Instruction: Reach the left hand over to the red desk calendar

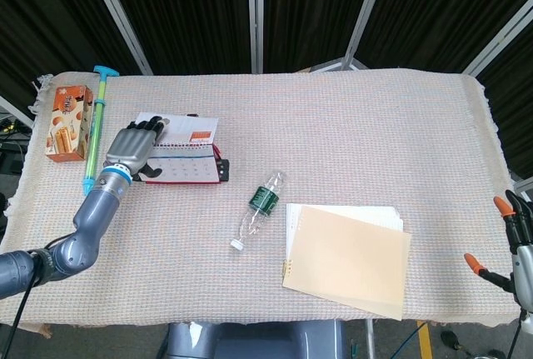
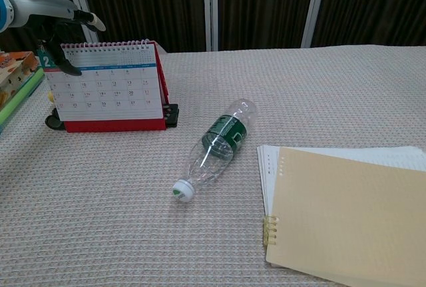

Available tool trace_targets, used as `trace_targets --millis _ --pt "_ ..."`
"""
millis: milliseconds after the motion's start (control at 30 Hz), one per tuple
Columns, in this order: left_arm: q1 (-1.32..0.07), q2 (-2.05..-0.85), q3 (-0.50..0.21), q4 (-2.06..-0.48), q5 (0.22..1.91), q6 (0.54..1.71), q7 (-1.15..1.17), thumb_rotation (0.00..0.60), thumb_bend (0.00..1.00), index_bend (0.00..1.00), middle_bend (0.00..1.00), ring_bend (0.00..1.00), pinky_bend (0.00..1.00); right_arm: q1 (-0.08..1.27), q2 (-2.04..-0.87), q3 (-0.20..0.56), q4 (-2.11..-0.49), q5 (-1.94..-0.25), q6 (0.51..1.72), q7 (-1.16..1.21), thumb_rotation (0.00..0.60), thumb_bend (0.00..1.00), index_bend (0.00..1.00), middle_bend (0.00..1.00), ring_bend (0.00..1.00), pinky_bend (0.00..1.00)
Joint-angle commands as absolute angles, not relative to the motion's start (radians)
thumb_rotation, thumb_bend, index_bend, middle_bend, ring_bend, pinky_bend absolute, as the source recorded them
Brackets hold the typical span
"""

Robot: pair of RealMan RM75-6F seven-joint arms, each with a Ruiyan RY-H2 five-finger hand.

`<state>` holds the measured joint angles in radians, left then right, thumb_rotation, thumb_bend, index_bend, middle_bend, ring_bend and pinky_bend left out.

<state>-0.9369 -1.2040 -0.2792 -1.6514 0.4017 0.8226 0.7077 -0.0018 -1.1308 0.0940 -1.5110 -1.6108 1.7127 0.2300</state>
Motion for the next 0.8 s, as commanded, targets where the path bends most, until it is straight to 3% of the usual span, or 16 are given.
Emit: trace_targets --millis 33,200,433,800 --pt "-0.883 -1.175 -0.296 -1.719 0.529 0.888 0.597 0.6 0.26 0.0 0.0 0.01 0.06 -0.004 -1.127 0.094 -1.514 -1.613 1.72 0.23 0.6 0.07 0.07 0.0 0.0 0.0" --pt "-0.737 -1.156 -0.251 -1.801 0.881 1.078 0.447 0.6 0.26 0.0 0.0 0.0 0.0 -0.011 -1.118 0.095 -1.521 -1.608 1.725 0.227 0.6 0.07 0.07 0.0 0.0 0.0" --pt "-0.518 -1.183 -0.071 -1.836 1.21 1.371 0.4 0.6 0.24 0.0 0.0 0.0 0.0 -0.016 -1.111 0.094 -1.531 -1.602 1.723 0.191 0.6 0.07 0.05 0.0 0.0 0.0" --pt "-0.297 -1.278 0.088 -1.701 1.415 1.6 0.355 0.6 0.24 0.0 0.0 0.0 0.0 -0.017 -1.11 0.088 -1.543 -1.602 1.71 0.165 0.6 0.07 0.03 0.0 0.0 0.0"
